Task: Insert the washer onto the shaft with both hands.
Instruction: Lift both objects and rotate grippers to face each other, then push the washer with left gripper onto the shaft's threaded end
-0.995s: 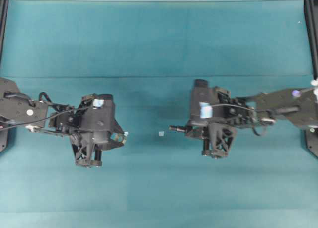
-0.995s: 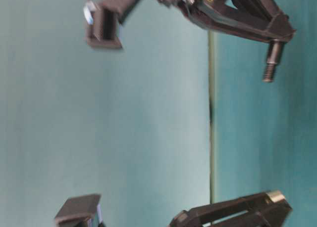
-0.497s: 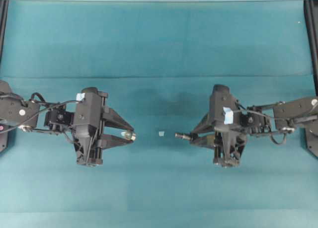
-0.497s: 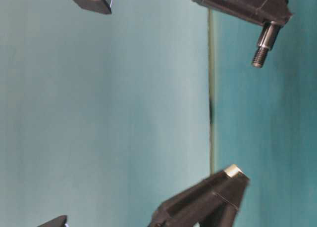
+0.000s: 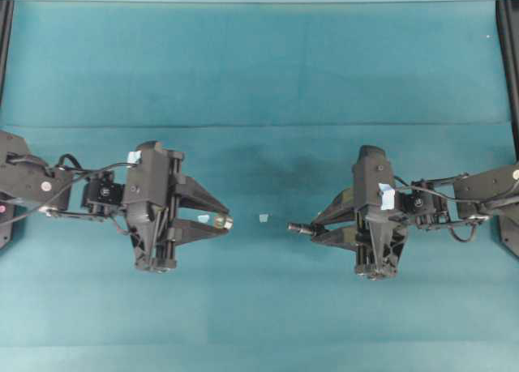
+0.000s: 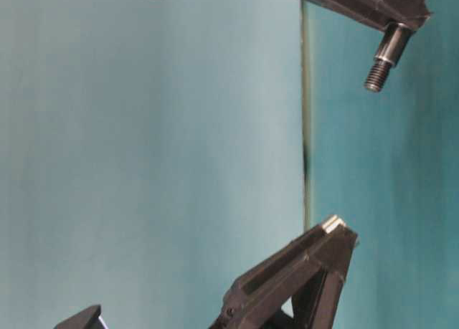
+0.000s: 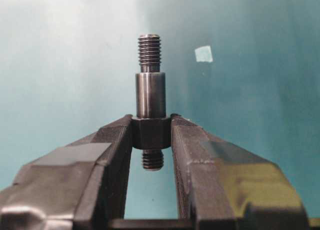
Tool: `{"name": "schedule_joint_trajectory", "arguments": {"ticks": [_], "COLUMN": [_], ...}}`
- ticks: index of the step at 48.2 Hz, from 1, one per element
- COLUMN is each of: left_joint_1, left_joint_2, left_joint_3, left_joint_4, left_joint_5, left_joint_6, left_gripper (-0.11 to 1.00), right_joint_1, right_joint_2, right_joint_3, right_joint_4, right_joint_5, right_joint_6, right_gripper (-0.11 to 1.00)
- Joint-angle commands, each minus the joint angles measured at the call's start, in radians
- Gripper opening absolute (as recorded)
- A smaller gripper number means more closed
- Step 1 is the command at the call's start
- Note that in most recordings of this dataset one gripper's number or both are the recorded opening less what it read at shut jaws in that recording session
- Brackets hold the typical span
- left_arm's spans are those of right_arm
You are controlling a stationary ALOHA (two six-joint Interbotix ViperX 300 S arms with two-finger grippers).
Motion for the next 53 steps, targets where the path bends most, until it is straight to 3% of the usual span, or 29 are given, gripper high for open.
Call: {"name": "schedule_joint_trajectory", "arguments": {"ticks": [1,22,53], "left_joint_1": [0.002,-0.002,-0.008], "left_joint_2": [0.008,0.074,0.143], "left_joint_3": [-0.032,-0.087,-0.149], "left_joint_4": [0.002,0.002,0.002], "left_joint_5": [-0.015,-0.028,-0.043], "left_joint_6": [-0.002,-0.002,-0.002], "left_gripper": [0.36,0.36,0.36], "right_joint_1": [0.006,0.015,0.015], "right_joint_2": [0.005,0.064,0.101], "right_joint_3": [-0.006,-0.023,-0.064], "right_joint_4": [0.002,0.002,0.0], "right_joint_5": [-0.025,-0.101,-0.126], "right_joint_6": [0.011,0.011,0.008], "right_gripper": [0.0,0.0,0.0]}}
